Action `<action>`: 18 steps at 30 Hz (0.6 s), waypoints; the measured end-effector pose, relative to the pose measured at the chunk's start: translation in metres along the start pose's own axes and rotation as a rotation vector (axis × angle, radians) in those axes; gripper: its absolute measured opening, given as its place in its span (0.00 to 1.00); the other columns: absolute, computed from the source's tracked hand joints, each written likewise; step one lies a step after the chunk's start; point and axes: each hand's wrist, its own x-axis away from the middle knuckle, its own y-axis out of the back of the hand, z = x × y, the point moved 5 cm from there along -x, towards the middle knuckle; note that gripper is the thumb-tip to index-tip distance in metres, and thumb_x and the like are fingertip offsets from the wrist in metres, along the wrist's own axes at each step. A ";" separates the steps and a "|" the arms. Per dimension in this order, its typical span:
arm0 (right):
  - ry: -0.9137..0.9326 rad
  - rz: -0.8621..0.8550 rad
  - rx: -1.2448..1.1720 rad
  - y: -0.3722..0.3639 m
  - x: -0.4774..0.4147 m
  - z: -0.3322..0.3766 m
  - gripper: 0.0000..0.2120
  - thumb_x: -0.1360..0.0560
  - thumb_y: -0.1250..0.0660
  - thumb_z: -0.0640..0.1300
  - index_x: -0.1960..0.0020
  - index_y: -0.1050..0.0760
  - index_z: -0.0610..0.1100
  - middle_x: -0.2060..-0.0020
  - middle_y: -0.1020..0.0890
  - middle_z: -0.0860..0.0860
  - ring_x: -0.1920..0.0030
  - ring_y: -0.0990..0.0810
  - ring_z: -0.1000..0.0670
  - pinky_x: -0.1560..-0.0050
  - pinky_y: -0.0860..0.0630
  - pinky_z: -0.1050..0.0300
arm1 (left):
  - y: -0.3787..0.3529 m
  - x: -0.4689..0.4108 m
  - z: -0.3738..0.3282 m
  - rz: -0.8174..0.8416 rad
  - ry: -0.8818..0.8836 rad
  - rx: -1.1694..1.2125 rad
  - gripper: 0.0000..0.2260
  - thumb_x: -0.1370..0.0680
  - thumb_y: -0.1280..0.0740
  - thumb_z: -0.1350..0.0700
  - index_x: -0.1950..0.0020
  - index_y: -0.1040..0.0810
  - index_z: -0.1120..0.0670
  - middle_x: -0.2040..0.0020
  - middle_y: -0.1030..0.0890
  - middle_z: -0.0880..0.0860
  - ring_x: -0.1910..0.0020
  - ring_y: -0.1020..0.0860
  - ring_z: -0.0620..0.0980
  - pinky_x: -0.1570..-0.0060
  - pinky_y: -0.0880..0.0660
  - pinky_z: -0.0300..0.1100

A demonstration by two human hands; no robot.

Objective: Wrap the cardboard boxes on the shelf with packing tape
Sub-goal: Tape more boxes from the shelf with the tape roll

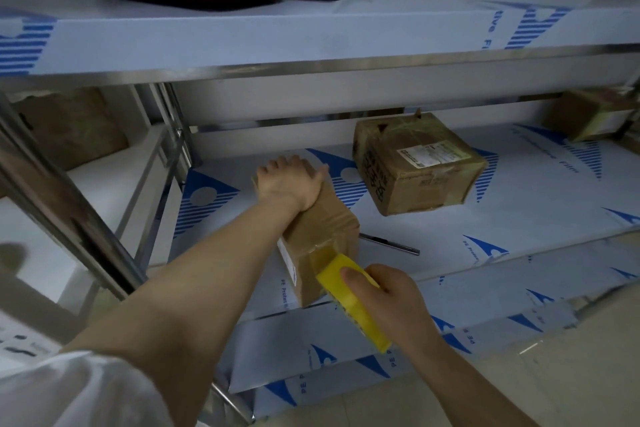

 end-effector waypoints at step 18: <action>-0.068 0.027 -0.046 0.000 -0.010 -0.003 0.26 0.27 0.33 0.54 0.76 0.43 0.47 0.81 0.39 0.53 0.77 0.38 0.56 0.72 0.39 0.61 | 0.002 0.006 -0.017 0.178 -0.007 -0.005 0.50 0.32 0.62 0.22 0.23 0.47 0.57 0.23 0.49 0.63 0.24 0.52 0.61 0.28 0.58 0.60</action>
